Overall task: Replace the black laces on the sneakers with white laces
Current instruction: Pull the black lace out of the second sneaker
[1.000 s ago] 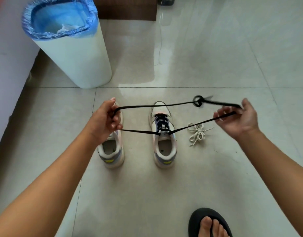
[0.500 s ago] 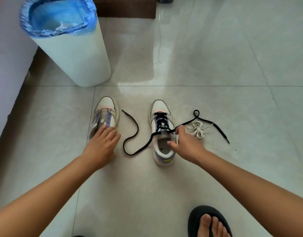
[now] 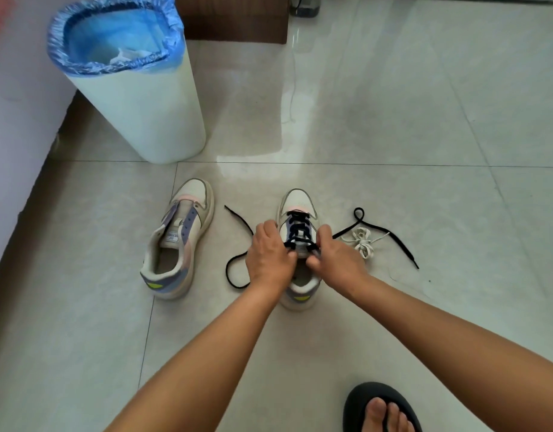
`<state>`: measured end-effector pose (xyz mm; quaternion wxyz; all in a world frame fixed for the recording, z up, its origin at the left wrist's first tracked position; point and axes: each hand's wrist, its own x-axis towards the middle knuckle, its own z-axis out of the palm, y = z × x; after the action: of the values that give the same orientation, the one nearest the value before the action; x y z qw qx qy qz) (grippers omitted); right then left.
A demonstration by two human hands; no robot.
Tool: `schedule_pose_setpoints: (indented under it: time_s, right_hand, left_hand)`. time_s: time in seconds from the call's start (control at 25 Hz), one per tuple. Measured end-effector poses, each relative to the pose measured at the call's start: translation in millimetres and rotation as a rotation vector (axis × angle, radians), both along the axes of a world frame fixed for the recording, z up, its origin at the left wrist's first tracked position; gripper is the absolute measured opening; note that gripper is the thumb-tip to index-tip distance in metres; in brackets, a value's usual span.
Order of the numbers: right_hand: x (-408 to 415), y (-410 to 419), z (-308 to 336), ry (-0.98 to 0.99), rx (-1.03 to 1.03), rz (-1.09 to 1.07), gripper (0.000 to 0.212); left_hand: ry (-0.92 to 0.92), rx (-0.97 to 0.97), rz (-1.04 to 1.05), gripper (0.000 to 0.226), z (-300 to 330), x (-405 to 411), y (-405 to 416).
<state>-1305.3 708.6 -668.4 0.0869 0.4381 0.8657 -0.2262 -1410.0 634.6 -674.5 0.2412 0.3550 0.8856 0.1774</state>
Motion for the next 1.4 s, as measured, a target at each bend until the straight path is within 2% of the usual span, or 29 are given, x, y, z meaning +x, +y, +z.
schedule_pose_setpoints:
  time_s: [0.12, 0.28, 0.44, 0.6, 0.72, 0.84, 0.92, 1.12, 1.2, 1.28, 1.4]
  right_hand:
    - [18.5, 15.5, 12.1, 0.100, -0.043, -0.106, 0.034]
    - [37.4, 25.4, 32.1, 0.320, -0.039, -0.127, 0.037]
    - [48.4, 18.9, 32.9, 0.329, -0.068, -0.070, 0.034]
    - [39.9, 18.7, 10.4, 0.282, -0.151, -0.129, 0.036]
    - [41.5, 6.9, -11.3, 0.310, -0.326, -0.192, 0.025]
    - [51.7, 1.8, -17.2, 0.379, -0.448, -0.342, 0.024]
    - [50.2, 4.4, -16.8, 0.360, -0.435, -0.328, 0.021]
    - [26.1, 6.9, -13.6, 0.382, -0.242, -0.166, 0.012]
    - [20.8, 8.8, -14.2, 0.406, -0.301, -0.234, 0.009]
    - [19.5, 9.8, -16.0, 0.457, -0.421, -0.330, 0.015]
    - [21.9, 10.8, -15.5, 0.386, -0.376, -0.210, 0.016]
  left_hand:
    - [0.136, 0.103, -0.146, 0.057, 8.1, -16.0, -7.3]
    - [0.223, 0.288, -0.277, 0.049, 31.6, -35.1, -20.9]
    - [0.211, 0.255, -0.316, 0.051, 32.8, -46.8, -43.6]
    - [0.059, 0.077, -0.211, 0.048, 12.2, -18.1, -25.3]
    - [-0.120, -0.057, -0.199, 0.050, -5.5, 6.5, -26.6]
    - [-0.393, -0.039, 0.036, 0.036, -12.7, 7.2, -44.0]
    - [-0.480, 0.003, 0.136, 0.030, -11.8, 5.4, -42.0]
    - [-0.474, 0.047, 0.149, 0.020, -5.9, 4.9, -16.7]
    - [-0.597, 0.034, 0.163, 0.019, -8.7, 1.8, -14.5]
    - [-0.790, 0.016, 0.178, 0.020, -5.7, -2.6, -15.3]
    - [-0.962, 0.008, 0.171, 0.021, -1.1, -11.1, -14.4]
